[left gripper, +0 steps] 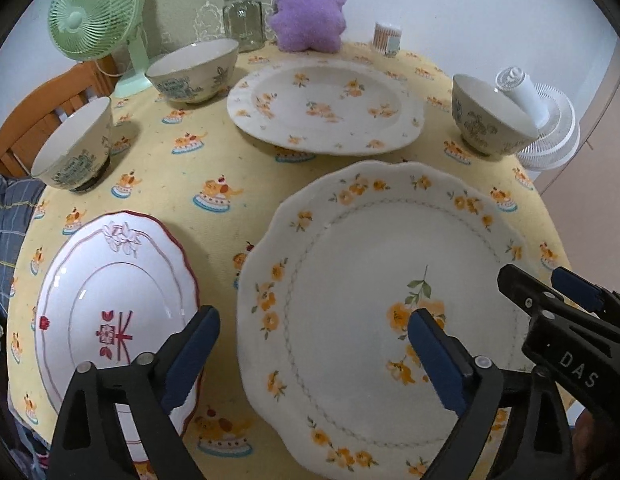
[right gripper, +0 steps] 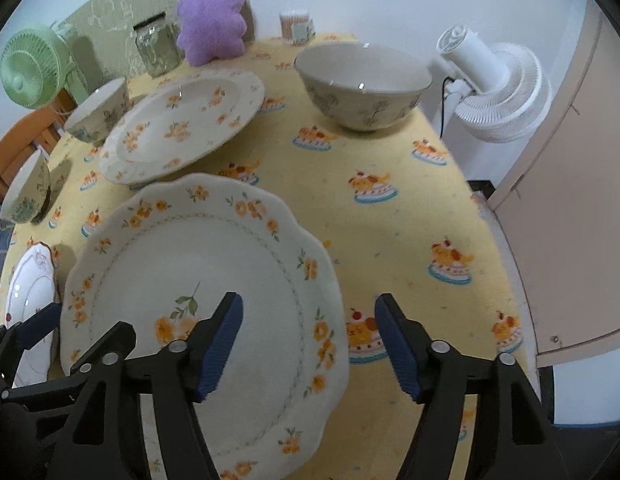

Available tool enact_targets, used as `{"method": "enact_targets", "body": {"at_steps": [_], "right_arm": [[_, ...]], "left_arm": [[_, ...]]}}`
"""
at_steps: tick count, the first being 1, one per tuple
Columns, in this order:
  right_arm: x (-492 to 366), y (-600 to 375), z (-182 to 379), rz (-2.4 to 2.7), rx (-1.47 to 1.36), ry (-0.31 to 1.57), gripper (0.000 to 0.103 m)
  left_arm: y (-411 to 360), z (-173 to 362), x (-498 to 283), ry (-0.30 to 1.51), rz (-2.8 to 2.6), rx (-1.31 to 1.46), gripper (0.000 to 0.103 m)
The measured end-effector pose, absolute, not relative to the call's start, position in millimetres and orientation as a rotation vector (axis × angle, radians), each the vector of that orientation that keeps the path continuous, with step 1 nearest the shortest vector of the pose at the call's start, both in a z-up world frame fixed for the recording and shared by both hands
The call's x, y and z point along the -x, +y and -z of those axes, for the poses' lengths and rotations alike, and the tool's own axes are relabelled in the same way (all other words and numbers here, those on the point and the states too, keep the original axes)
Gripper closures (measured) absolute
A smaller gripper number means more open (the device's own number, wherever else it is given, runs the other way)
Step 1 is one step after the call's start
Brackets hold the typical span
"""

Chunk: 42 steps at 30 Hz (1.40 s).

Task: Organize plates and bowls

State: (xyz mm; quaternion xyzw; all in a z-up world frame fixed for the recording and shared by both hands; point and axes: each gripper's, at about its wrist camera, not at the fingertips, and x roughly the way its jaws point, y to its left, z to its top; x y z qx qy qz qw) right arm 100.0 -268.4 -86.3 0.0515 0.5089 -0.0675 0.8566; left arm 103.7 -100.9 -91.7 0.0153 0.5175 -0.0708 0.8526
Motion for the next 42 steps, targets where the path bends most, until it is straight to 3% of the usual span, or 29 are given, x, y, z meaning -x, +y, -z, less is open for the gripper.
{"method": "enact_targets", "body": {"at_steps": [21,42], "right_arm": [[-72,-214,11,0.192,-0.104,0.901,0.022],[-107,-165,-11,0.236,-0.076,0.857,0.023]], "left_arm": [[-43,28,-92,0.924,0.203,-0.045,0.000],[-4,3,-134,0.909,0.241,-0.073,0.000]]}}
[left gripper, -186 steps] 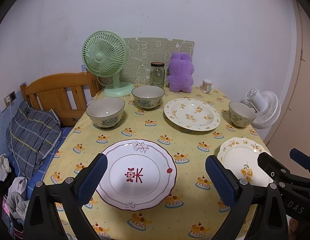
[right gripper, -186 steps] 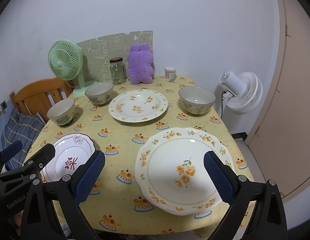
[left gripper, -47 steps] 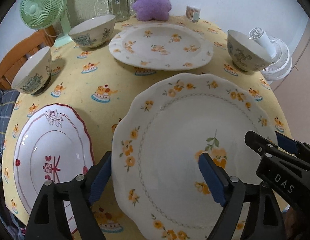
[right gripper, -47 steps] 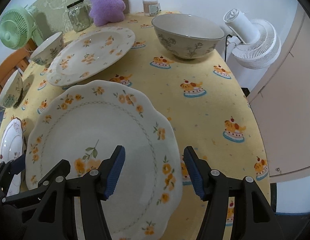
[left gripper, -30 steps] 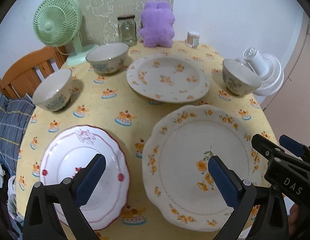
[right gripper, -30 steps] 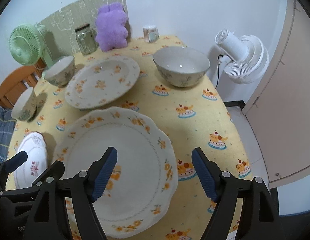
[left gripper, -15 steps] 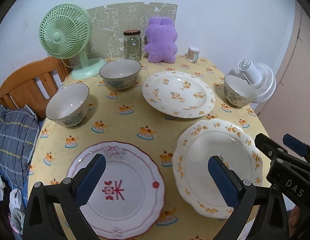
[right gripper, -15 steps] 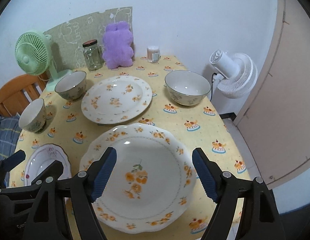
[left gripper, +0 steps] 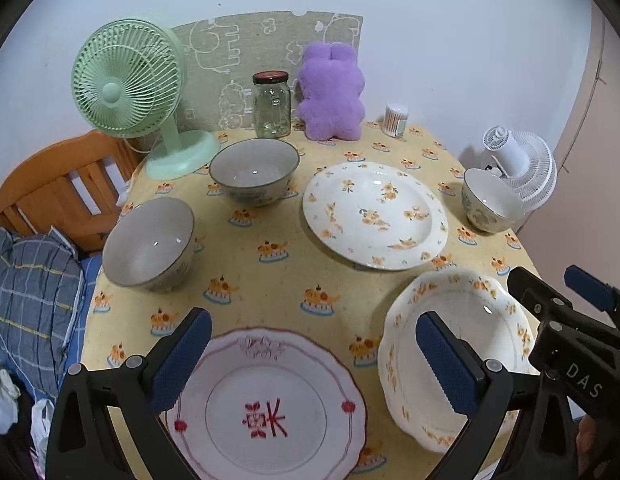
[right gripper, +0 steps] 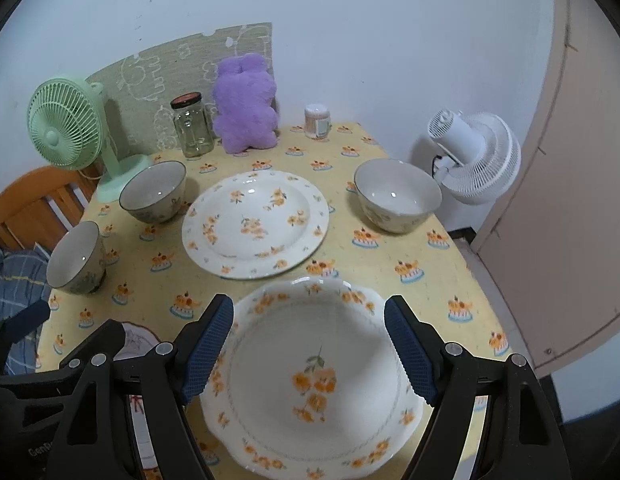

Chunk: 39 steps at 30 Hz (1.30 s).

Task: Organize plates and bowls
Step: 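Reach both grippers to the deep beaded-rim plate and grip its rim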

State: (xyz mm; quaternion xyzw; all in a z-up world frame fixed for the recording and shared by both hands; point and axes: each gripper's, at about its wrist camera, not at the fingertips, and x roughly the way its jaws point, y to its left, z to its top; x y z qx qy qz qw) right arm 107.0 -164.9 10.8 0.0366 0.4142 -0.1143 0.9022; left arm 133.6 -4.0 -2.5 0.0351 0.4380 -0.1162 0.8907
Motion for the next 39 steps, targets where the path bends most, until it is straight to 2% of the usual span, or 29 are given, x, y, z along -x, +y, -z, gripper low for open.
{"method": "enact_targets", "body": {"at_steps": [22,39], "right_arm": [[-239,-220,36,0.197,-0.111,0.965,0.022],[-310,-228,97,0.151,-0.150,1.054,0.023]], "left_arm": [[-52,55,-253,0.985,0.093,-0.104,0.001],[-80,106,-308,1.060,0.061,-0.128,0.010]]}}
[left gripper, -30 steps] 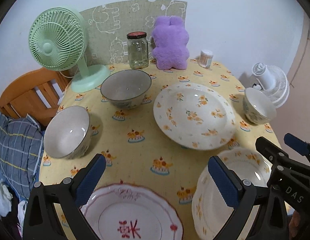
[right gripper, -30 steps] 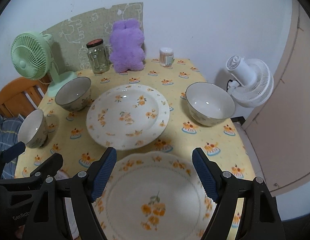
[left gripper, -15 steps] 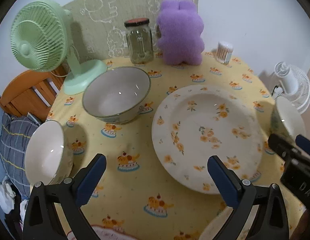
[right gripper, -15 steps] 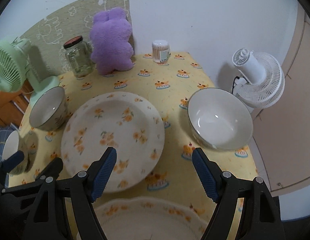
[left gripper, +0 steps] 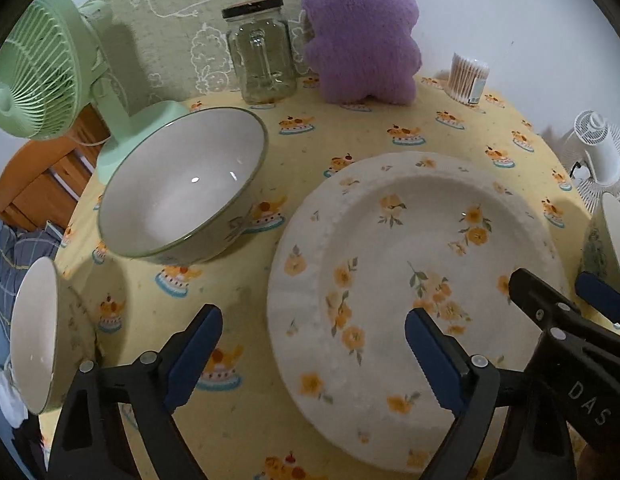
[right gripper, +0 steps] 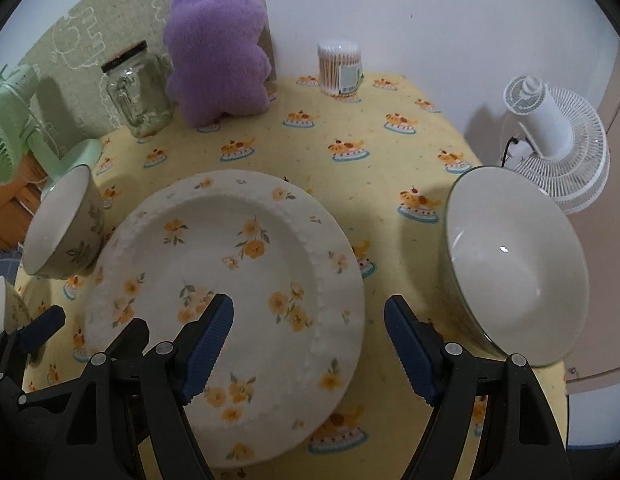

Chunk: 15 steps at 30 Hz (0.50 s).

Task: Organize plates and bowls
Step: 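Reach both grippers to the deep beaded-rim plate and grip its rim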

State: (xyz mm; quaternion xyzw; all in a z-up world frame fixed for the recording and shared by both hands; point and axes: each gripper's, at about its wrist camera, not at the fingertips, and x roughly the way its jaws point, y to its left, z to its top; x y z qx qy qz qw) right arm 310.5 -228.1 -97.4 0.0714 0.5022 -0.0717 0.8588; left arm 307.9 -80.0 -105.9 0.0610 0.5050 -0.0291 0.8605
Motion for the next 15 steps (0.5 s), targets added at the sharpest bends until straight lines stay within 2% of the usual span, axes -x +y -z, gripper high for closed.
{"method": "enact_targets", "body": {"at_steps": [15], "right_arm": [[-324,-227,108,0.198,-0.180,1.100,0.023]], "left_arm": [[-89,119,-325,1.088,0.082,-0.152,0.016]]}}
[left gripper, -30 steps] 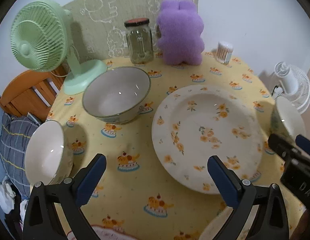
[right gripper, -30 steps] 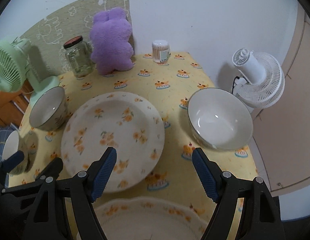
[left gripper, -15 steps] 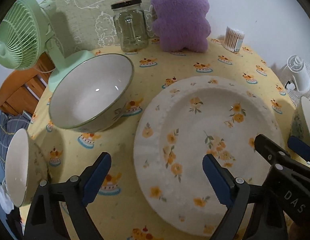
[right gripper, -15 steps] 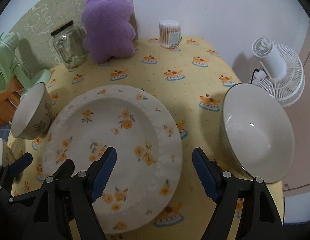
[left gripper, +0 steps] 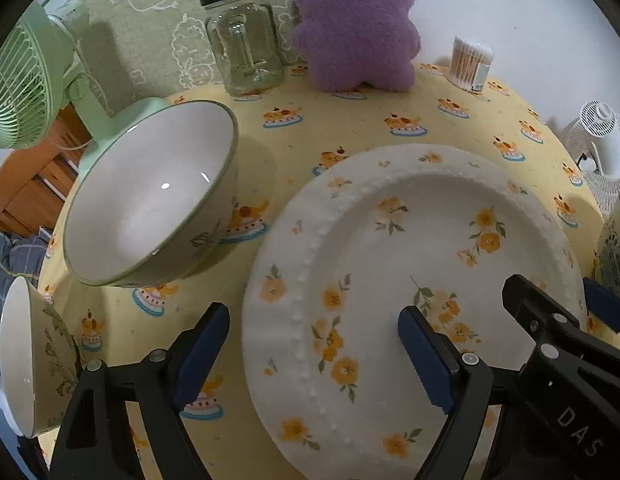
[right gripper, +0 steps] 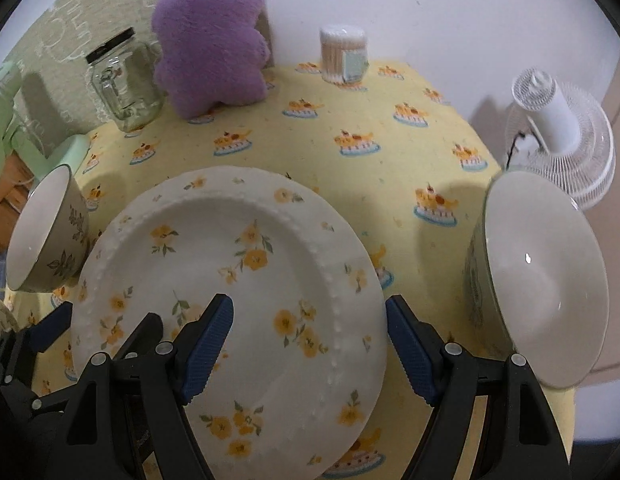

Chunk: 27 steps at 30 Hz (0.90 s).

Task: Organize plates and bowls
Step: 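Reach both grippers to the deep beaded-rim plate and grip its rim, then lift the beaded-rim plate with both grippers and carry it over the flowered plate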

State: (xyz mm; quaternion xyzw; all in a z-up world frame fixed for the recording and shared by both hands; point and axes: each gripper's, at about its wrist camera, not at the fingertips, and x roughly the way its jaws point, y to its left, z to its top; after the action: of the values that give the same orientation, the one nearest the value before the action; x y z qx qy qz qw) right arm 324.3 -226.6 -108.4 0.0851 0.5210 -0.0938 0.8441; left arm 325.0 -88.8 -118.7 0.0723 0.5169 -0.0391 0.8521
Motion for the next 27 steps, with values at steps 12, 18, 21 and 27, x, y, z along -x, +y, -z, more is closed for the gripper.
{"method": "enact_targets", "body": {"at_steps": [12,18,21,27], "right_arm": [[-330,-232,119,0.220,-0.214,1.114,0.031],[-333,-229,119,0.224,-0.204,1.123,0.034],[-333,-227,118,0.206,-0.184,1.127,0.034],[-336,-228,120,0.194,-0.180,1.141,0.034]], "left_arm": [[-100,119,-330,1.070,0.137,-0.186,0.016],[-94,116,-331,1.092,0.115,-0.167,0.024],[-91,116,-328,1.106,0.106,-0.154,0.025],[-93,116,-328,1.096,0.106,-0.172,0.023]]}}
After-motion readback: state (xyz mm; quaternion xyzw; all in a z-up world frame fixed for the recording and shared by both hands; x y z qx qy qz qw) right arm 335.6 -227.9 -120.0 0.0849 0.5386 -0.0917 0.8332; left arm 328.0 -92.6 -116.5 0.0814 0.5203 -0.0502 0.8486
